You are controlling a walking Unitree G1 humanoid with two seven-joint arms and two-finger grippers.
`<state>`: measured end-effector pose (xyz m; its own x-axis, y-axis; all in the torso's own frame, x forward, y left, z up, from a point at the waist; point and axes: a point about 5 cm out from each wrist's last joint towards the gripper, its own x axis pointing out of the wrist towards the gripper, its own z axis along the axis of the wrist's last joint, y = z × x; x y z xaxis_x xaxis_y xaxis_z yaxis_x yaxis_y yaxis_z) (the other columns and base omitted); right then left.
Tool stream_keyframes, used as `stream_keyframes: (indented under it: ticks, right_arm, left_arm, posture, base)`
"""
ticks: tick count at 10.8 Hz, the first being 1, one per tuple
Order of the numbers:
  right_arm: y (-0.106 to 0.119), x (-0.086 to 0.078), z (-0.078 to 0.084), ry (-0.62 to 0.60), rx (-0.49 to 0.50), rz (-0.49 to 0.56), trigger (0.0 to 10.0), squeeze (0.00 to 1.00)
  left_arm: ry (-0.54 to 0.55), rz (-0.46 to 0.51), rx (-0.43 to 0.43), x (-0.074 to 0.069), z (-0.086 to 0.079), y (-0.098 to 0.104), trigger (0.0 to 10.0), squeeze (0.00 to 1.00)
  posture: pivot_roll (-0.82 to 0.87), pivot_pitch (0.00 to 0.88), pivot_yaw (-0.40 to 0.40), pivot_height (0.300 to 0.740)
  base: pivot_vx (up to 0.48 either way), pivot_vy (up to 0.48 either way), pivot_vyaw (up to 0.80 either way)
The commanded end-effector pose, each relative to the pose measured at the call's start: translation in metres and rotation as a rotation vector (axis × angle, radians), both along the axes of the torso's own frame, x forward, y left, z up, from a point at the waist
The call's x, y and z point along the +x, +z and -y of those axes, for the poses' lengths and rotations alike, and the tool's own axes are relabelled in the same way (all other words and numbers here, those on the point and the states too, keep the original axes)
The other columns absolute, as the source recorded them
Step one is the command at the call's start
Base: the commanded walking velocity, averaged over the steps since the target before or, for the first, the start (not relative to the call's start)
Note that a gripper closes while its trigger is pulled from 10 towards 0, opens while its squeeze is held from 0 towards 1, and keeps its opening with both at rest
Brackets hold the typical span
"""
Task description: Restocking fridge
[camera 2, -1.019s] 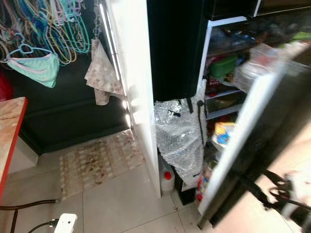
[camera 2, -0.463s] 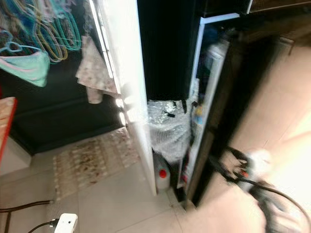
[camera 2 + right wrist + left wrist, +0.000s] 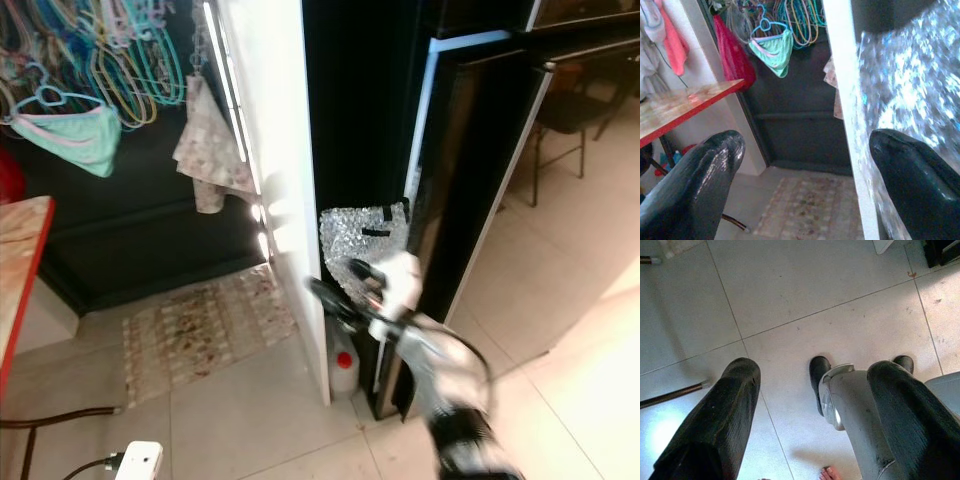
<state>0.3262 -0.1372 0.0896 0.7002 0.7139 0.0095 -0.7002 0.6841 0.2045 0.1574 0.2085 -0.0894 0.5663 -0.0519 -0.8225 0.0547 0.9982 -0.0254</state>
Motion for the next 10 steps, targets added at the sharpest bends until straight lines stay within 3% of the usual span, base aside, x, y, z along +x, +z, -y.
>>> stream_keyframes:
  ticks: [1, 3, 5, 6, 7, 8, 9, 10]
  right_arm:
    - [0.004, 0.006, -0.011, 0.01, -0.01, 0.009, 10.0, 0.0]
    - [0.003, 0.005, -0.013, -0.035, -0.019, 0.027, 10.0, 0.0]
    - [-0.014, -0.011, 0.0, -0.096, -0.043, 0.019, 10.0, 0.0]
    - [-0.029, -0.036, 0.016, -0.094, -0.065, -0.017, 10.0, 0.0]
    - [-0.038, -0.049, 0.026, -0.087, -0.107, -0.063, 10.0, 0.0]
    - [-0.062, -0.068, 0.046, -0.11, -0.279, -0.172, 10.0, 0.0]
    - [-0.08, -0.081, 0.074, -0.231, -0.366, -0.273, 10.0, 0.0]
    - [-0.079, -0.084, 0.089, -0.317, -0.371, -0.284, 10.0, 0.0]
  left_arm:
    - [-0.006, -0.012, 0.012, -0.003, -0.001, -0.001, 10.0, 0.0]
    - [0.001, -0.014, 0.013, -0.003, -0.002, -0.001, 10.0, 0.0]
    - [0.0, -0.018, 0.015, -0.003, -0.002, -0.001, 10.0, 0.0]
    - [-0.006, -0.015, 0.013, 0.002, 0.003, -0.001, 10.0, 0.0]
    - [-0.01, -0.013, 0.012, 0.003, 0.005, 0.0, 10.0, 0.0]
    - [-0.016, -0.01, 0.012, 0.006, 0.007, 0.0, 10.0, 0.0]
    - [-0.021, -0.008, 0.01, 0.008, 0.009, 0.001, 10.0, 0.0]
    - [-0.024, -0.007, 0.011, 0.009, 0.009, 0.001, 10.0, 0.0]
  posture:
    - [-0.02, 0.0, 0.054, 0.74]
    - [-0.02, 0.0, 0.05, 0.74]
    - [-0.03, 0.0, 0.05, 0.74]
    - [-0.03, 0.0, 0.052, 0.74]
    - [-0.04, 0.0, 0.054, 0.74]
    - [-0.05, 0.0, 0.058, 0.74]
    - [-0.05, 0.0, 0.058, 0.74]
    - [-0.04, 0.0, 0.061, 0.74]
  base:
    - [0.0, 0.0, 0.0]
    - [0.0, 0.0, 0.0]
    - [0.0, 0.0, 0.0]
    - [0.0, 0.0, 0.0]
    - [0.0, 0.0, 0.0]
    - [0.0, 0.0, 0.0]
    - [0.0, 0.0, 0.0]
    - [0.0, 0.0, 0.0]
